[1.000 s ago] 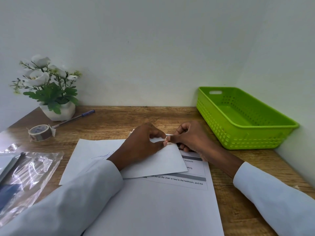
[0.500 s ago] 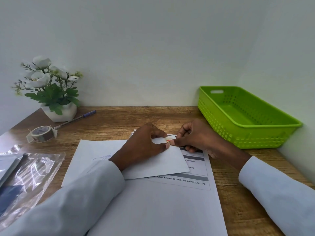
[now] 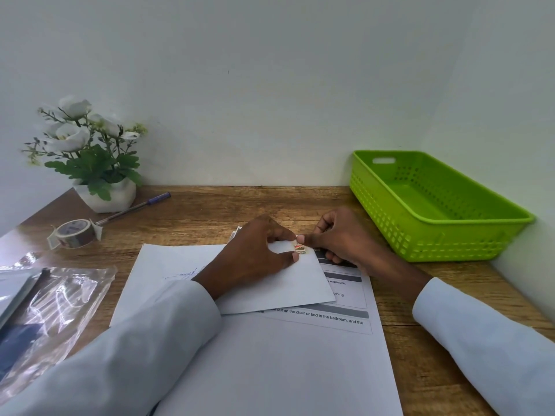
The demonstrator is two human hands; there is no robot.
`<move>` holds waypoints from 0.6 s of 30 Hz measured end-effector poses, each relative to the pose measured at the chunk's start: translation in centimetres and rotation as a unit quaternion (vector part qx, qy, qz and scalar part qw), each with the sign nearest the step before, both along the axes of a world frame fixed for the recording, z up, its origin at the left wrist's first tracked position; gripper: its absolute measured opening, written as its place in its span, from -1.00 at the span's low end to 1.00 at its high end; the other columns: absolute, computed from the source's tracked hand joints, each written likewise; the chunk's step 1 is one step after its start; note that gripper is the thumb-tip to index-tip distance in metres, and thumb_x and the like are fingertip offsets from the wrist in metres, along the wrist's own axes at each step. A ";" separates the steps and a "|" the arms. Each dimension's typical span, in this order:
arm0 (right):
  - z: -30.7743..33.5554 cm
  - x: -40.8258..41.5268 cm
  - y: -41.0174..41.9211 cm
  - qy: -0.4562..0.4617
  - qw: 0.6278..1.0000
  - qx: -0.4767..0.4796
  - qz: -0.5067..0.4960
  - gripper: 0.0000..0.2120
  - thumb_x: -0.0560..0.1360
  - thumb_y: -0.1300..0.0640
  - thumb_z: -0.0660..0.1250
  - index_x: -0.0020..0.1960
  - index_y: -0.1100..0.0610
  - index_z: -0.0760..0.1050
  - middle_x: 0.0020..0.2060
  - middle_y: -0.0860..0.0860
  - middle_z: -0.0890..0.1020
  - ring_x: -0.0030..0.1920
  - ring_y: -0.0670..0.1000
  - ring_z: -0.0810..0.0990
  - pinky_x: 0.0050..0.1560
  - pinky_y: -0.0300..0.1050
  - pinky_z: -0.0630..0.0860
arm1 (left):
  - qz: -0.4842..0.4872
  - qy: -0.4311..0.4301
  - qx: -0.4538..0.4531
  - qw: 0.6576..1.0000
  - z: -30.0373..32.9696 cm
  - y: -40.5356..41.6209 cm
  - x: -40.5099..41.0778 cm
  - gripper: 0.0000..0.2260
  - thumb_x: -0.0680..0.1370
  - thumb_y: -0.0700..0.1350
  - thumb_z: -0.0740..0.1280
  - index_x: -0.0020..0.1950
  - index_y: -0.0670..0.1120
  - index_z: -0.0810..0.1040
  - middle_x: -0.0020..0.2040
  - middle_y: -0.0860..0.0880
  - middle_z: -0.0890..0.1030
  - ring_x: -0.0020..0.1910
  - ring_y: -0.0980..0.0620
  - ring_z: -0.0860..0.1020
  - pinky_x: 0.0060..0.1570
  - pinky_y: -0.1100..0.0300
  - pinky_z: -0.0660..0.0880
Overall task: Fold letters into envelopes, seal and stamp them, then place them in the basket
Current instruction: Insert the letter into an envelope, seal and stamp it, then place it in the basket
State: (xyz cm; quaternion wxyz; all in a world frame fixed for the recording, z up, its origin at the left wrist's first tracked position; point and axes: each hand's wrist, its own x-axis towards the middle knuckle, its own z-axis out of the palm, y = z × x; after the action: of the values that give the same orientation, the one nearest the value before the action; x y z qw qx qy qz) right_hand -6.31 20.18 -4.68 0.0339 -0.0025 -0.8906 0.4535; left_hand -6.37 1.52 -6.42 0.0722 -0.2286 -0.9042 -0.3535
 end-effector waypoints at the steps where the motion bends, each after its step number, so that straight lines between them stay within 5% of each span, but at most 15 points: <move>1: 0.0 0.0 0.1 -0.001 1.000 -0.002 0.002 -0.65 0.32 0.02 0.62 -0.22 0.27 0.57 -0.46 0.10 0.63 -0.52 -0.01 0.52 -0.50 -0.19 0.44 | 0.001 -0.001 0.003 1.000 0.0 0.0 0.0 -0.70 0.42 -0.01 0.51 0.15 0.05 0.66 -0.08 0.23 0.45 -0.04 0.19 0.49 -0.15 0.46 0.33; 8: 1.1 1.1 0.8 -0.048 0.996 -0.022 0.065 -0.64 0.30 0.12 0.63 -0.11 0.33 0.59 -0.47 0.04 0.59 -0.53 -0.10 0.48 -0.55 -0.27 0.44 | 0.010 -0.005 0.017 1.000 0.0 0.0 0.0 -0.69 0.41 -0.03 0.52 0.14 0.02 0.67 -0.10 0.21 0.45 -0.04 0.13 0.51 -0.07 0.29 0.39; 13: 0.9 1.2 0.3 -0.031 0.998 0.008 0.054 -0.55 0.23 -0.04 0.66 -0.15 0.25 0.58 -0.49 0.00 0.60 -0.49 -0.03 0.51 -0.51 -0.20 0.43 | 0.022 0.014 -0.001 1.000 -0.2 0.0 0.2 -0.73 0.49 -0.09 0.43 0.19 -0.01 0.65 -0.01 0.11 0.46 0.07 0.06 0.49 0.01 0.25 0.39; 18: 0.5 1.0 0.2 -0.009 0.999 -0.040 0.006 -0.62 0.50 -0.06 0.44 -0.15 0.29 0.56 -0.46 0.04 0.58 -0.56 -0.08 0.50 -0.56 -0.24 0.42 | 0.079 0.043 -0.065 0.994 0.1 0.3 0.9 -0.75 0.52 0.01 0.38 0.19 0.05 0.62 0.18 0.03 0.46 0.29 -0.03 0.31 0.30 0.03 0.32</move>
State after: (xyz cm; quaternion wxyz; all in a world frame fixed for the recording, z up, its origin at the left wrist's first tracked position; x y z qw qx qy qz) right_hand -5.35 20.40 -4.14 0.0228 -0.0028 -0.8720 0.4890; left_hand -5.45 1.86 -6.33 0.1235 -0.1753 -0.9365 -0.2774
